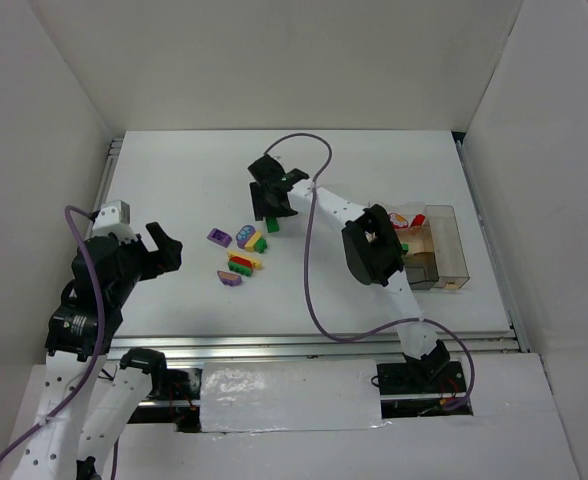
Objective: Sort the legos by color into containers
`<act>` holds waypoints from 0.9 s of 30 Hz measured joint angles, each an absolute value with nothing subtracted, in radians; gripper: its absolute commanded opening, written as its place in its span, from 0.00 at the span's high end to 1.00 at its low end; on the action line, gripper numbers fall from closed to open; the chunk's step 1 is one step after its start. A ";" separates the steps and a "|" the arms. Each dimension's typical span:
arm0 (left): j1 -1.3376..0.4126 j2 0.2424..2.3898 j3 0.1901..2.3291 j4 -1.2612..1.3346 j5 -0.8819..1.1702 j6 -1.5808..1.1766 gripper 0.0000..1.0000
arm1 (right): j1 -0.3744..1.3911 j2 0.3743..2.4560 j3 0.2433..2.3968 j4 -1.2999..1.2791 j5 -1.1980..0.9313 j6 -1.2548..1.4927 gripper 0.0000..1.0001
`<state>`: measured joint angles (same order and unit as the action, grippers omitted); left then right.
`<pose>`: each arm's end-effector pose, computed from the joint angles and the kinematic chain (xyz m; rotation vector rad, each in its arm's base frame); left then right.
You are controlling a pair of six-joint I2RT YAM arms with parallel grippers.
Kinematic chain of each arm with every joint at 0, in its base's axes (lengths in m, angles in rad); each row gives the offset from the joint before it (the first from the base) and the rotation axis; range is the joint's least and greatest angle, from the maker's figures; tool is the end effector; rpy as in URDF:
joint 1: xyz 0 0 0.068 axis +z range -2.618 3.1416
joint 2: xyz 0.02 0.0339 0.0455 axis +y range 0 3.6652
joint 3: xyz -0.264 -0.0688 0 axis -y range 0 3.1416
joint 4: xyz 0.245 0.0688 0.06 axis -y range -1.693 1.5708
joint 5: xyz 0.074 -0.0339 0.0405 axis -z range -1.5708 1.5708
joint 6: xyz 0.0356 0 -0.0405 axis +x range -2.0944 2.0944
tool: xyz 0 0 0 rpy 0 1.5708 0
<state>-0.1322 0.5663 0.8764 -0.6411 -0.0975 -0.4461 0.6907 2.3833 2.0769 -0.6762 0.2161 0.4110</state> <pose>0.1152 -0.0118 0.3515 -0.3643 1.8764 -0.2994 0.4085 0.3278 0.1879 -0.2700 2.5131 0.1670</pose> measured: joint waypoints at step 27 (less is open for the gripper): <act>-0.142 0.554 0.863 -0.627 -0.098 -0.446 0.00 | 0.399 1.422 1.164 -0.459 0.204 0.480 0.93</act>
<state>-0.1421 0.5541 0.8635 -0.6270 -0.0978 -0.4461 0.3992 1.4220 1.1645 -0.4591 0.2039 0.4805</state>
